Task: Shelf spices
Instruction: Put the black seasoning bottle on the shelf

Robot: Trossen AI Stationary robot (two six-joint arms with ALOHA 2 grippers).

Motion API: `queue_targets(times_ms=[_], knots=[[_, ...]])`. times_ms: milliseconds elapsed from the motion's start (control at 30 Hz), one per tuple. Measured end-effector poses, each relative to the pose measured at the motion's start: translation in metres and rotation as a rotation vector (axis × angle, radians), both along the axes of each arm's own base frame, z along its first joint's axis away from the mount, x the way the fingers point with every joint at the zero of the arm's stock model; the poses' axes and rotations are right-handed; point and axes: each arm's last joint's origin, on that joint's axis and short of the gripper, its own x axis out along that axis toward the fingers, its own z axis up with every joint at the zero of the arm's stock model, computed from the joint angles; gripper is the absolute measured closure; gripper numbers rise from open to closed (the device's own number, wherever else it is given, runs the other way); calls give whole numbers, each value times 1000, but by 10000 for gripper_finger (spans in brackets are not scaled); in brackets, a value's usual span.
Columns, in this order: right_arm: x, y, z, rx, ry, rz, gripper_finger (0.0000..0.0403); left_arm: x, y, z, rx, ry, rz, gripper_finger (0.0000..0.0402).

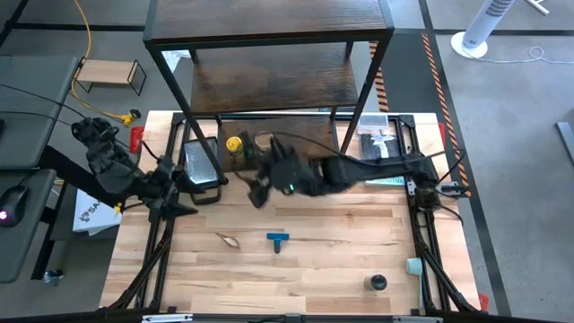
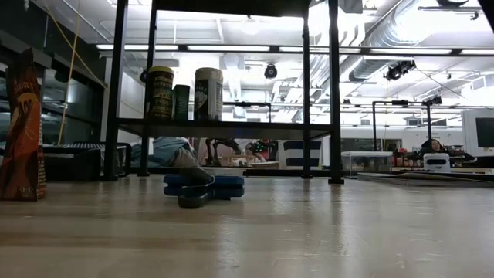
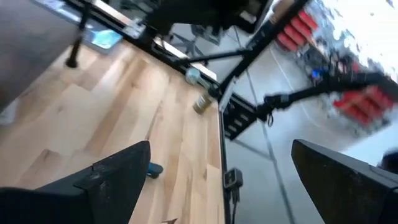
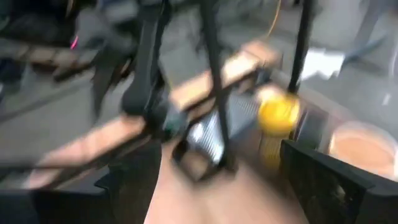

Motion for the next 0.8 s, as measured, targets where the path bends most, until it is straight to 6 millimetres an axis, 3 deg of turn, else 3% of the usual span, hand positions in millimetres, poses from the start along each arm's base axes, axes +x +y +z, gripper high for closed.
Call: queue_targets(times_ms=[200,333,467,667,800], knots=[[-49,56,24,117,169,-27,80,22,-25,-12,131,101,-125,16],[-77,79,17,112,287,-121,80,40,-49,-33,198,266,-249,16],[-96,95,8,179,394,-150,80,59,-67,-54,250,389,-267,16],[-113,123,1,209,550,6,80,95,-87,-74,129,454,-257,16],[-126,140,0,167,625,109,80,115,-93,-75,-43,408,-188,16]])
